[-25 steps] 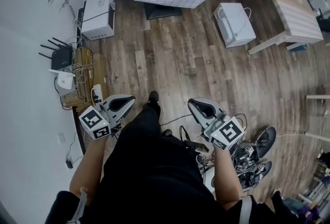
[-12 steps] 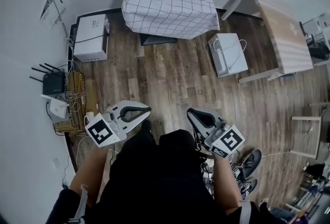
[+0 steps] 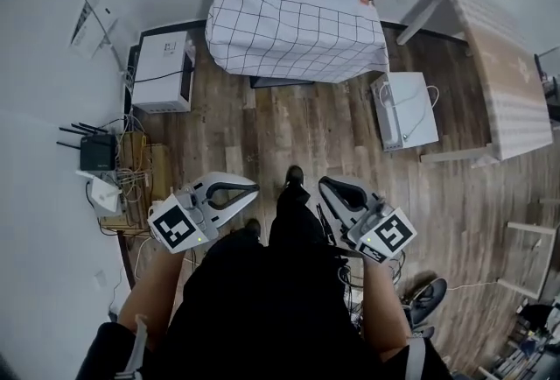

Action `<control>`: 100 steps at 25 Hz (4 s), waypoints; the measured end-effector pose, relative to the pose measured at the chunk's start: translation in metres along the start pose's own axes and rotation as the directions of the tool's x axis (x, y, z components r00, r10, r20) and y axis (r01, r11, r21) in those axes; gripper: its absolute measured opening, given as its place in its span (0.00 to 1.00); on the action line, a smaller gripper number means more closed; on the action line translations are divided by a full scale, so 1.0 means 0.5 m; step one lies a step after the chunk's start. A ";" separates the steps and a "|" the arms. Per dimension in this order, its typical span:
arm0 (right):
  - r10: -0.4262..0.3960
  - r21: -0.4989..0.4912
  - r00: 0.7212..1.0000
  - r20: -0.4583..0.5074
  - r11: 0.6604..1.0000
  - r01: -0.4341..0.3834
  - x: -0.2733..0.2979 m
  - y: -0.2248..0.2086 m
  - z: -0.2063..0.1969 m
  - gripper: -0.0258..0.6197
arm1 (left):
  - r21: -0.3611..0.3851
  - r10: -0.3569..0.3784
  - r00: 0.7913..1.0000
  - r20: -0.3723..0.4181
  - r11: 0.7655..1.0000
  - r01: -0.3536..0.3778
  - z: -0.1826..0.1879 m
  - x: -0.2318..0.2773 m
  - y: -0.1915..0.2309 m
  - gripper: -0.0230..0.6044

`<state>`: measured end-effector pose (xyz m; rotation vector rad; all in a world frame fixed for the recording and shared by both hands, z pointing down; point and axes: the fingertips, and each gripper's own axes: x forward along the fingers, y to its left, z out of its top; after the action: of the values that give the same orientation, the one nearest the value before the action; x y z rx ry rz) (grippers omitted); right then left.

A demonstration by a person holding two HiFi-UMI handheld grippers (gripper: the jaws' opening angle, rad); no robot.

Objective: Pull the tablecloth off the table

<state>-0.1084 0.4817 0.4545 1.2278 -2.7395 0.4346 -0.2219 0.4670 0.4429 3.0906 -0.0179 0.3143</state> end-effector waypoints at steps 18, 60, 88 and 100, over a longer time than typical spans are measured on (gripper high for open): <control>0.178 -0.056 0.983 0.049 0.983 -0.175 0.097 -0.490 0.154 0.08 | 0.030 0.112 0.974 -0.199 0.994 -0.108 0.073 0.314 0.326 0.05; 0.213 -0.130 0.941 -0.263 0.959 -0.253 0.676 -1.169 0.283 0.08 | -0.049 0.206 0.929 -0.308 0.972 -0.232 -0.070 0.494 1.274 0.05; 0.162 -0.149 0.785 -0.598 0.940 -0.307 0.765 -1.353 0.012 0.54 | -0.032 0.183 0.807 -0.562 0.970 -0.242 -0.280 0.564 1.435 0.62; 0.111 -0.191 0.793 -0.599 0.942 -0.276 0.774 -1.374 -0.010 0.54 | -0.041 0.140 0.790 -0.597 0.978 -0.205 -0.330 0.576 1.430 0.63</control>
<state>0.1448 -0.2272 0.6892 0.6037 -2.2882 0.3610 0.0161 -0.2440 0.6865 2.7430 -0.2908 1.2292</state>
